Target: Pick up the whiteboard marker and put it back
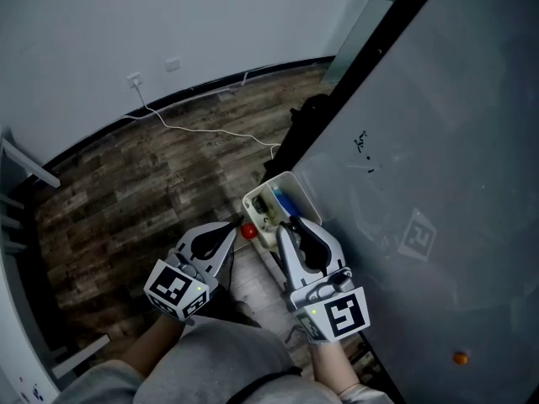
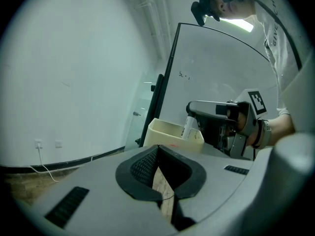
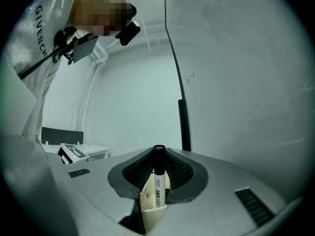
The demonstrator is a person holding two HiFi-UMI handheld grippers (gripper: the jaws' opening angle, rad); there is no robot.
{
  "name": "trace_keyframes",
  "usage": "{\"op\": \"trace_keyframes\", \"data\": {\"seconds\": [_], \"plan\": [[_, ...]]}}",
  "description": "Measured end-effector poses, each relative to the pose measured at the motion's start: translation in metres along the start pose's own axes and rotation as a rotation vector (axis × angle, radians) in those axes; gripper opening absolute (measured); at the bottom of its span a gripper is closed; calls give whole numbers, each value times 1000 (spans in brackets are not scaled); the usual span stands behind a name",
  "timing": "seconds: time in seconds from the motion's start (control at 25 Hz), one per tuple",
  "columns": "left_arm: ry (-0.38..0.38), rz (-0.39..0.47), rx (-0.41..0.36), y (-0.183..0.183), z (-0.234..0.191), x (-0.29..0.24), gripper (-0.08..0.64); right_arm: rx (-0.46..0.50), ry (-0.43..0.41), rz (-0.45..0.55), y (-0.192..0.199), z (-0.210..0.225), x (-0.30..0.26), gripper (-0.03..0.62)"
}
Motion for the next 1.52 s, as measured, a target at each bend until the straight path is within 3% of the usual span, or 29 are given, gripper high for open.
{"op": "trace_keyframes", "data": {"seconds": [0.2,0.6,1.52], "plan": [[-1,-4,4,1,0,-1,15,13,23,-41,8,6,5,80],[-14,-17,13,6,-1,3,15,6,14,-3,5,3,1,80],[-42,-22,36,11,-4,13,15,81,31,-19,14,-4,5,80]]}}
Point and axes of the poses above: the fingertips, and each gripper's own axes: x backward along the fingers, z to its right, y out of its underside, the point moved 4 cm from there along x, backward along the fingers, and after that the axes turned 14 degrees about z, right-handed, at the moved point
